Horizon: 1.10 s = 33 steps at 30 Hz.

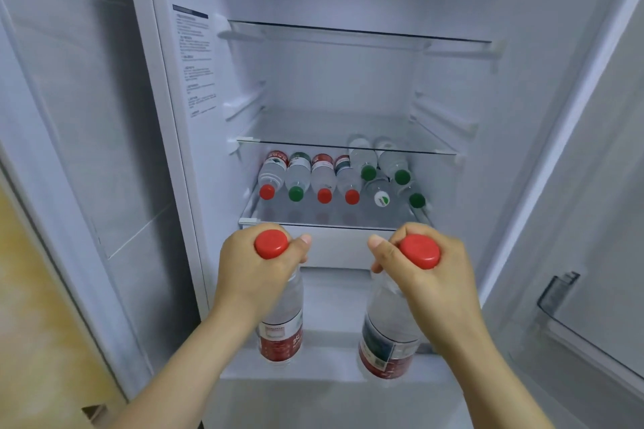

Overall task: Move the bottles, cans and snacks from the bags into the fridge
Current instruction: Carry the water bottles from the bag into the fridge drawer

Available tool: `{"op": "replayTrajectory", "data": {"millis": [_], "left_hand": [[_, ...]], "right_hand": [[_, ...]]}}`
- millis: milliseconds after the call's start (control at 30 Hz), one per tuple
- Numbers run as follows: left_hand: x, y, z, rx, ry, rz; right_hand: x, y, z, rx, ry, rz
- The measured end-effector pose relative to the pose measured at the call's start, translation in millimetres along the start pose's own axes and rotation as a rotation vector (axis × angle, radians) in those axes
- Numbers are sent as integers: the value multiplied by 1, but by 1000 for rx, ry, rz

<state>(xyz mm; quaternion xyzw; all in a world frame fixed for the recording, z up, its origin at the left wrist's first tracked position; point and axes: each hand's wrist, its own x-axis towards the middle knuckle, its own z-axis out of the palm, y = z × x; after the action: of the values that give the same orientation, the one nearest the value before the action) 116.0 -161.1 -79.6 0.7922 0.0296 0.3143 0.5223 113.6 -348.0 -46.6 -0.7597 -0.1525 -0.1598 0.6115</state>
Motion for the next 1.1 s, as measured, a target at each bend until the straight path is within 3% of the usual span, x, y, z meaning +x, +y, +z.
{"op": "replayTrajectory", "data": {"millis": [433,800,1100], "left_hand": [[65,-105,35,0,-76,-53],[86,-119,54,37,-66,-95],[79,-127,55,-13,-77,-180]], "right_hand": [[47,26,45,-48,113,29],[75,48,52,-73,135,3],[101,61,52,-11,263,-109]]}}
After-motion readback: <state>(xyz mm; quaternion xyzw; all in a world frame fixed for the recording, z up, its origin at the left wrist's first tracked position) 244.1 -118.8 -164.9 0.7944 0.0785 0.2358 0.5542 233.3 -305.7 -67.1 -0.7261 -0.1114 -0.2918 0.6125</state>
